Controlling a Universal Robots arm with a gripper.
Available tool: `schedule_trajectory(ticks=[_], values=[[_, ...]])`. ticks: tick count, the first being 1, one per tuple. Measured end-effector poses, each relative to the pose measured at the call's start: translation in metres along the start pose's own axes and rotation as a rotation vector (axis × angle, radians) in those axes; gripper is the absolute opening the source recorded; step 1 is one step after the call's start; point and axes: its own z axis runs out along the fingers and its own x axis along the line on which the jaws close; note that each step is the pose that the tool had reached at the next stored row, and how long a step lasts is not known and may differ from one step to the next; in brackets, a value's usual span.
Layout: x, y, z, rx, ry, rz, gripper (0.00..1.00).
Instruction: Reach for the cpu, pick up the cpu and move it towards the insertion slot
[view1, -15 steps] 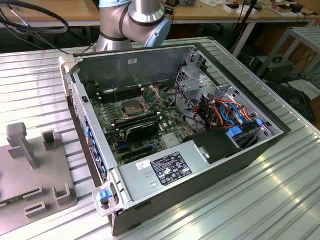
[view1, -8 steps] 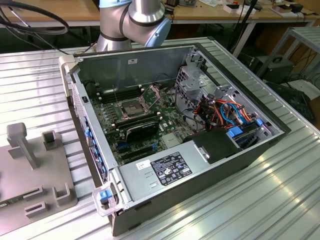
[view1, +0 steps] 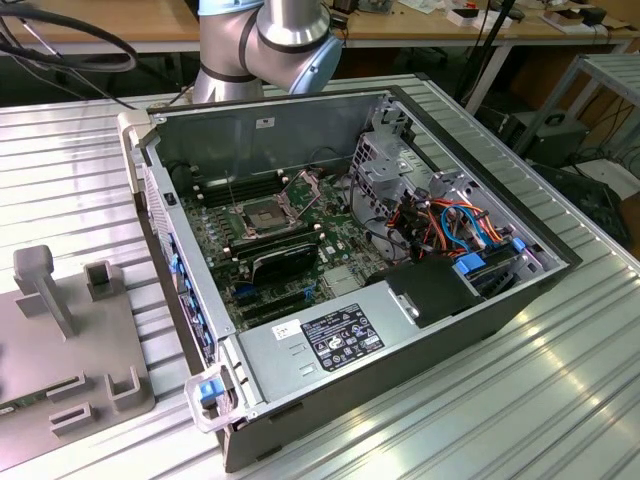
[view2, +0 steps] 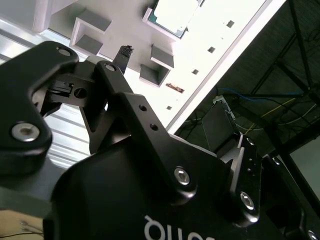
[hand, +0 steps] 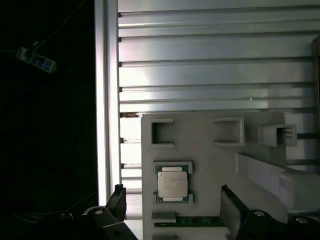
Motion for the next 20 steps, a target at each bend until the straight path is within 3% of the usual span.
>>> schedule_trajectory(ticks=[14,20], values=[[-0.0003,-0.0006,0.013,0.0,0.0,0.0,0.84],[-0.0004,-0.0007,0.0145,0.0,0.0,0.0,0.84]])
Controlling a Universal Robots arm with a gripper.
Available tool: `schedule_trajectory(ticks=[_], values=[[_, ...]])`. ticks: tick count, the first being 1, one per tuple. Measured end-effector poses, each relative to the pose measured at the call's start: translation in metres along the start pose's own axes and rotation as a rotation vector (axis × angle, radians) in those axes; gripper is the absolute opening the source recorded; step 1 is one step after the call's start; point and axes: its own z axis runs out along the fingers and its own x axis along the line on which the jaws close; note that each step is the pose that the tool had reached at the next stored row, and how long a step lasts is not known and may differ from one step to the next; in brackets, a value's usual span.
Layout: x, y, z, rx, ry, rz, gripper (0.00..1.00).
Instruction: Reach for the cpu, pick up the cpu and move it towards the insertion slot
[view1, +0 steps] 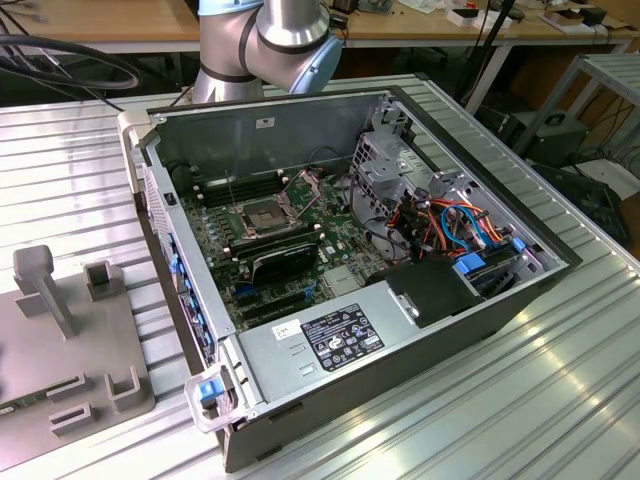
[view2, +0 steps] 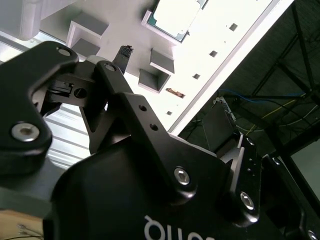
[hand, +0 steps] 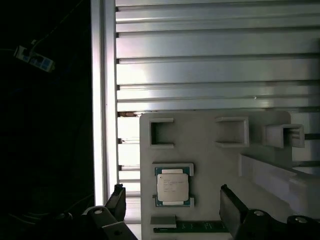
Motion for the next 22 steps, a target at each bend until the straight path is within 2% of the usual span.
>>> schedule_trajectory(ticks=[22], values=[[-0.0002,-0.0004,0.0091,0.0001,0.001,0.0,0.84]])
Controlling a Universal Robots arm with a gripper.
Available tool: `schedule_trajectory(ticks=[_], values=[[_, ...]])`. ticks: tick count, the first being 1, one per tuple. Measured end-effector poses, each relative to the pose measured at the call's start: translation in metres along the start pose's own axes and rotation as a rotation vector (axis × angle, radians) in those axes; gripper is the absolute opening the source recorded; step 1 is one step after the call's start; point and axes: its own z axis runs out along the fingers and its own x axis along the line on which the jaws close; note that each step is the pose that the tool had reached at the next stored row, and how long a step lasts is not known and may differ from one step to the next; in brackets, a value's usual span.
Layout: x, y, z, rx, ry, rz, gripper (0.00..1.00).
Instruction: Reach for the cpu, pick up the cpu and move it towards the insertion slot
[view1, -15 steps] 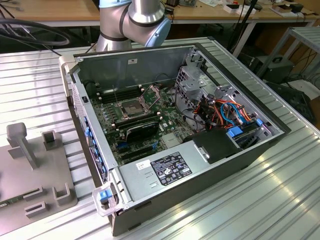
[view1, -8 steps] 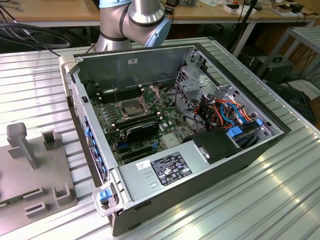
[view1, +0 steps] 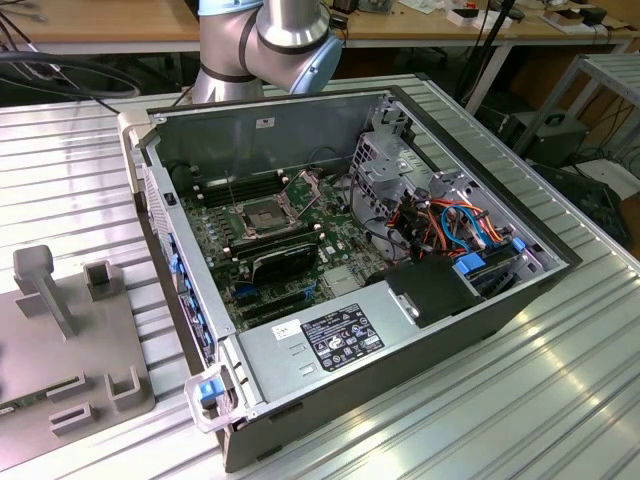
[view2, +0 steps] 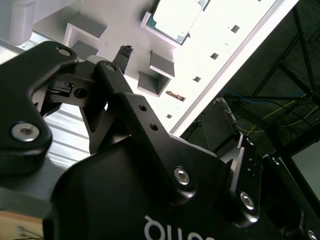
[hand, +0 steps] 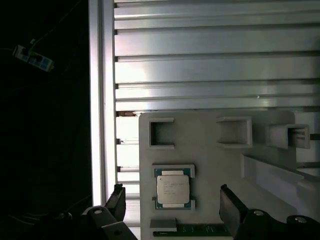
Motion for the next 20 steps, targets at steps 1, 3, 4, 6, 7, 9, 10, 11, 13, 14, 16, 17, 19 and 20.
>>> schedule_trajectory(ticks=[1,3,4,6,7,9,10,11,13,14,16,17,19,20], values=[[0.0,0.0,0.0002,-0.0002,-0.0001,0.0,0.84],[0.0,-0.0001,0.0005,-0.0002,-0.0002,0.0,0.84],[-0.0002,-0.001,0.0014,-0.0003,-0.0005,0.0,0.84],[-0.0003,-0.0041,0.0047,-0.0003,-0.0004,-0.001,0.84],[-0.0003,-0.0053,0.0066,-0.0001,-0.0001,-0.001,0.84],[-0.0005,-0.0073,0.0109,-0.0002,-0.0002,-0.001,0.84],[-0.0005,-0.008,0.0136,0.0,0.0,-0.001,0.84],[-0.0006,-0.0085,0.0162,-0.0001,-0.0001,-0.001,0.84],[-0.0007,-0.0089,0.0198,-0.0001,-0.0001,-0.002,0.84],[-0.0008,-0.0091,0.0216,-0.0001,-0.0001,-0.002,0.84],[-0.0009,-0.0095,0.0259,-0.0001,-0.0001,-0.002,0.84],[-0.001,-0.0098,0.0286,0.0,-0.0001,-0.002,0.83],[-0.001,-0.0099,0.0304,0.0,0.0001,-0.002,0.76],[-0.001,-0.0099,0.0305,0.0001,0.0001,-0.002,0.76]])
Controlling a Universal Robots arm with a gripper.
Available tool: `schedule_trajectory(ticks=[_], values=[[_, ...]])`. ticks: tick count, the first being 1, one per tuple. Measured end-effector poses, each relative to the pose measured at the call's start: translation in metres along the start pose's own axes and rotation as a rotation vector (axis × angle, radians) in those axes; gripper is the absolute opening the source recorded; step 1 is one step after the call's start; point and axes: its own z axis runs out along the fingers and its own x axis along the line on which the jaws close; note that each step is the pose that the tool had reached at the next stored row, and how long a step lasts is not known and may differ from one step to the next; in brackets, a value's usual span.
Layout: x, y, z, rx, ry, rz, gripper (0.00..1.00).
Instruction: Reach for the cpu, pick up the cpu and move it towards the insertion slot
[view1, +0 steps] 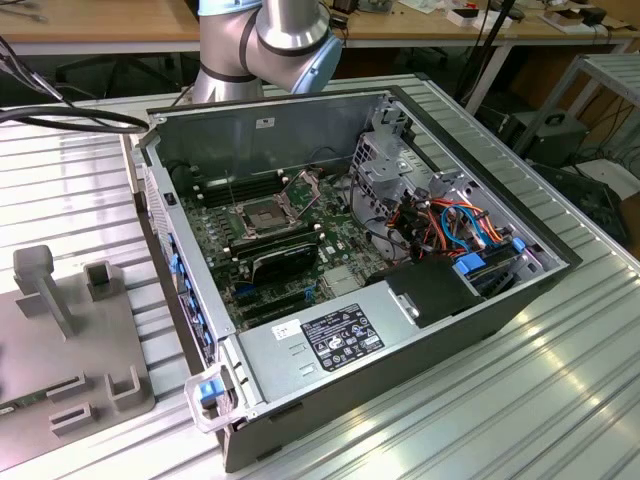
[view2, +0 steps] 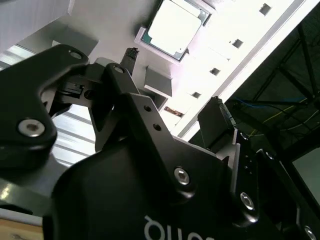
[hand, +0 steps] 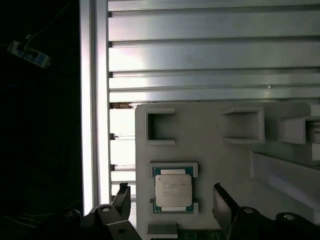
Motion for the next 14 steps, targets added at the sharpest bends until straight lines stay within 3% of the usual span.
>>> schedule_trajectory(ticks=[14], values=[[-0.0001,-0.0001,0.0023,0.0005,-0.0005,0.0,0.76]])
